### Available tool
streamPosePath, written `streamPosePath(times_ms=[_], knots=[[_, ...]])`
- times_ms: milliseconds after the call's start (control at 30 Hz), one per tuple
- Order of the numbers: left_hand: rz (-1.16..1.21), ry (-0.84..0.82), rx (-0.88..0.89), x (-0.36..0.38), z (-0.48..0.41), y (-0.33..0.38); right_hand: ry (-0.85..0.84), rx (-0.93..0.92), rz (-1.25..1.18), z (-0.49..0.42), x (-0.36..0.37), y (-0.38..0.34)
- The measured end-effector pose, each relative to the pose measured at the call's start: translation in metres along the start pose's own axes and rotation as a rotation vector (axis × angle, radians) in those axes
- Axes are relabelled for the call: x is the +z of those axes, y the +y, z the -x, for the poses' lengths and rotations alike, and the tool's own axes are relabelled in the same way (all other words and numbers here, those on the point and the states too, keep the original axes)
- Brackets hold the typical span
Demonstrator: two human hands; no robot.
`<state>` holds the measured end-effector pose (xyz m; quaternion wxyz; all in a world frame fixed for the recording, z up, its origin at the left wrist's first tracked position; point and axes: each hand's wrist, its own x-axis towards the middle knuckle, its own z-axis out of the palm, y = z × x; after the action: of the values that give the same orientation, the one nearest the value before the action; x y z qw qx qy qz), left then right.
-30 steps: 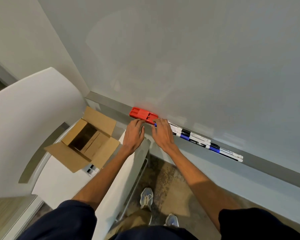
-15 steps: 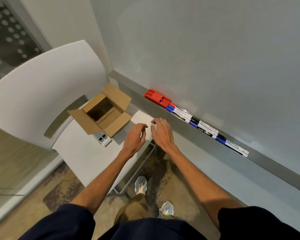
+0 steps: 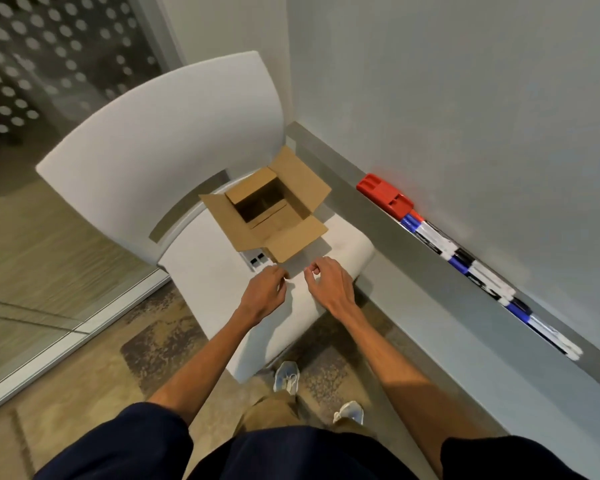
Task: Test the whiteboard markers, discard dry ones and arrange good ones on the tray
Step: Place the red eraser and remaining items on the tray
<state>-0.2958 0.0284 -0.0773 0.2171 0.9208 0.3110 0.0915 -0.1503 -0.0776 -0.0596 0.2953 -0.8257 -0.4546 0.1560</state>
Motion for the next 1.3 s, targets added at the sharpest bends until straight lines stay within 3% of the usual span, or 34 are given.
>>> streamPosePath(times_ms=[300, 500, 767, 900, 967, 1067, 1167, 1300], knots=[[-0.035, -0.001, -0.167, -0.031, -0.01, -0.088, -0.225, 0.06, 0.036, -0.025, 0.069, -0.044], [-0.04, -0.031, -0.219, -0.044, -0.031, -0.119, -0.202, 0.056, 0.021, -0.046, 0.092, -0.07], [-0.091, -0.248, -0.178, -0.043, -0.069, -0.145, -0.152, 0.155, 0.118, -0.067, 0.118, -0.078], [-0.127, -0.38, -0.133, -0.038, -0.083, -0.157, -0.287, 0.221, 0.143, -0.073, 0.129, -0.075], [-0.143, -0.444, -0.144, -0.035, -0.086, -0.159, -0.122, 0.178, 0.147, -0.071, 0.134, -0.073], [-0.139, -0.509, -0.152, -0.032, -0.086, -0.157, -0.007, 0.085, 0.012, -0.066, 0.148, -0.057], [-0.13, -0.484, -0.166, -0.032, -0.082, -0.155, 0.11, -0.051, 0.242, -0.056, 0.146, -0.053], [-0.177, -0.441, -0.141, -0.034, -0.076, -0.158, 0.125, -0.1, 0.31, -0.069, 0.155, -0.049]])
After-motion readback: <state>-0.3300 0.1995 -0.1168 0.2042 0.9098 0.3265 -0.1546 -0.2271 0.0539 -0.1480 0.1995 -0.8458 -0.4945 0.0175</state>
